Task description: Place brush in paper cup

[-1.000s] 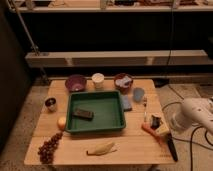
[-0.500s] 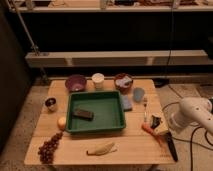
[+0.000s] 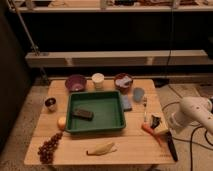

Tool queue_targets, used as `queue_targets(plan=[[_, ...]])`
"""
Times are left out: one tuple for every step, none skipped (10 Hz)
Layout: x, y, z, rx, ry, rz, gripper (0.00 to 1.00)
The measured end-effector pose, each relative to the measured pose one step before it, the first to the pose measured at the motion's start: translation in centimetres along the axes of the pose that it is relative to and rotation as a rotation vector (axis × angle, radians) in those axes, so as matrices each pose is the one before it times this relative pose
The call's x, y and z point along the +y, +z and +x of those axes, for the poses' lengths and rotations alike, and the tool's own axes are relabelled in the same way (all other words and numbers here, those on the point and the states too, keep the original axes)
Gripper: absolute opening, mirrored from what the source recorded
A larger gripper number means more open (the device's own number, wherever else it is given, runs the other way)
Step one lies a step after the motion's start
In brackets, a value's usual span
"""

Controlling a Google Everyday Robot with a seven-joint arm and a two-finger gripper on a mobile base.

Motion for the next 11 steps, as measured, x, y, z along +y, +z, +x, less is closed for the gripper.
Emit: queue_targets(plan=[[0.133,-0.003,-0.034,-0.00235,0.00348,0.00082,0.57],[0.046,-0.018,0.012,-0.00071,0.00097,0.0005,0.56],[0.017,0.029,0.01,-0.0015,0.00022,0.00068,0.56],[0.015,0.037,-0.044,-0.00287,-0.00028,-0.00023,0.56],[-0.015,-0.031,0.074,0.00003,-0.00092,-0.00104,0.56],[-0.035,-0.063,0.052,-0.00043,-0.00137,-0.00108,0.56],[-0.052,-0.047,0.032,-0.0006,-0.00187,-0.00107,0.56],[-0.03,-0.077,0.001,-0.00019,-0.00181,-0.00177,0.56],[0.02,-0.098,-0.046,0.00013,-0.00025,-0.00129,0.56],[-0.014,-0.072,-0.016,0.00079,-0.00108,-0.00118,0.56],[-0.049,-0.044,-0.057,-0.00044,-0.00316,-0.00306,0.56]])
